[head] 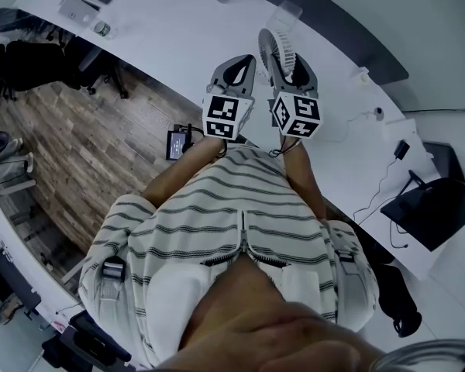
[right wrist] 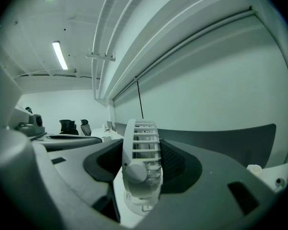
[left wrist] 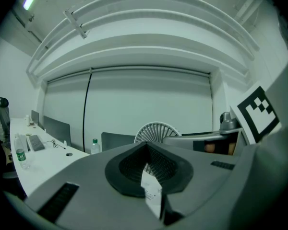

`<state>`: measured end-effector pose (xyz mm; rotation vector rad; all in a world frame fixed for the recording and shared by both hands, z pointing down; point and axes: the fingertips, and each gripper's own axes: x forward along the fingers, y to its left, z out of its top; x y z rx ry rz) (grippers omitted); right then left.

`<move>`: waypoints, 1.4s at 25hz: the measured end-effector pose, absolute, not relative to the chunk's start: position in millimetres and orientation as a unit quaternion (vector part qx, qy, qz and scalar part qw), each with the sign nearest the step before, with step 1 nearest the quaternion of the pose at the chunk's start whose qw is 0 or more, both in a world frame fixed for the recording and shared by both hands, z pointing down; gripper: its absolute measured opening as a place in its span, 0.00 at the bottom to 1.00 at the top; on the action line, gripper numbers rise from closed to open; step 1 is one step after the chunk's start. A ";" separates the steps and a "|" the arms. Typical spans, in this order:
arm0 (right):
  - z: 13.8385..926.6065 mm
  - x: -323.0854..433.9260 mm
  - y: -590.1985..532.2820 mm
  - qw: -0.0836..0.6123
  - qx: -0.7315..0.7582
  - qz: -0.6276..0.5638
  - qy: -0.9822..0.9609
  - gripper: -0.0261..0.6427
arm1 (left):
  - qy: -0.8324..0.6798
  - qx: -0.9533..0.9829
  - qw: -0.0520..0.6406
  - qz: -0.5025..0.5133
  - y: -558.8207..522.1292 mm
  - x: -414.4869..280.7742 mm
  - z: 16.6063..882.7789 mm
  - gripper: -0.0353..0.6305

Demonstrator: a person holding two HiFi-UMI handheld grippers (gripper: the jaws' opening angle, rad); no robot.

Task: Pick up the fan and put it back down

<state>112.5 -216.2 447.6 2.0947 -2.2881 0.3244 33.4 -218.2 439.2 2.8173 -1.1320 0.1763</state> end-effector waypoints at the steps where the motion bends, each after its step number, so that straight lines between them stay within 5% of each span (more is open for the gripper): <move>1: 448.1 113.1 -216.9 0.011 0.672 0.105 -0.733 0.37 | -0.372 0.925 0.050 0.060 -218.6 33.3 440.0 0.06; 35: 524.2 128.4 -279.6 0.085 0.617 0.116 -0.773 0.37 | -0.399 0.912 0.077 0.057 -240.1 20.7 450.5 0.06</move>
